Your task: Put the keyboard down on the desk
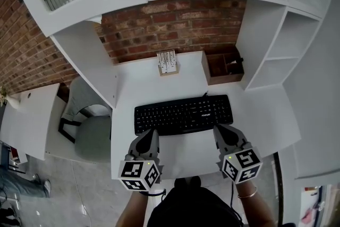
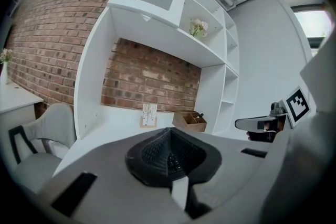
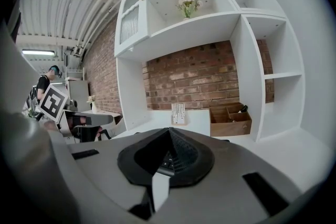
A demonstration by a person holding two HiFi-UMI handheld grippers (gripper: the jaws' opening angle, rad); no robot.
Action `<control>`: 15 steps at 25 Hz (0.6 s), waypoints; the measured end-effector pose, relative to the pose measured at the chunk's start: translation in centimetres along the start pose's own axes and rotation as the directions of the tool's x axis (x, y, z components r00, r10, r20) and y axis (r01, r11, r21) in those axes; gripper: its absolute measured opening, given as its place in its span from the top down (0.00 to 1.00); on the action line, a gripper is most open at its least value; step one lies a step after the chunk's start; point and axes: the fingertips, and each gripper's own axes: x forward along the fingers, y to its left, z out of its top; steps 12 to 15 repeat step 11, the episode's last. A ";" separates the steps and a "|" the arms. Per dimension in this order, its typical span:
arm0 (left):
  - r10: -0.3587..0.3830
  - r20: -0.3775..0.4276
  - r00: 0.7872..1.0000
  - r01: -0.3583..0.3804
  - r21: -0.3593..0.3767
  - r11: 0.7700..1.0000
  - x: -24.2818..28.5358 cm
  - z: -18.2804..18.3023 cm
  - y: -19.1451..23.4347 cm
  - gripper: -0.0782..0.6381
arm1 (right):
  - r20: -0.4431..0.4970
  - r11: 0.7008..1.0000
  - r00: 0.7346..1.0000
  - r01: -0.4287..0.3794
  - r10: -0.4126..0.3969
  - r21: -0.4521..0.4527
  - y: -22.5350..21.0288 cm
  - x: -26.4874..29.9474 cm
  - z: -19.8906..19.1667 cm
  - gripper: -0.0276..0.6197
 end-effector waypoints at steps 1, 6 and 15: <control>0.000 0.003 1.000 0.000 0.002 1.000 -0.1 0.1 0.0 0.88 | 0.001 1.000 1.000 0.002 -0.002 0.000 -0.1 0.0 0.0 0.95; -0.001 0.010 1.000 0.001 0.002 1.000 -0.2 0.3 0.1 0.88 | 0.000 1.000 1.000 0.006 -0.006 0.006 0.0 0.0 -0.1 0.95; 0.000 0.010 1.000 0.000 -0.006 1.000 -0.1 0.4 0.2 0.88 | -0.006 1.000 1.000 0.003 -0.003 0.008 0.0 0.0 -0.4 0.95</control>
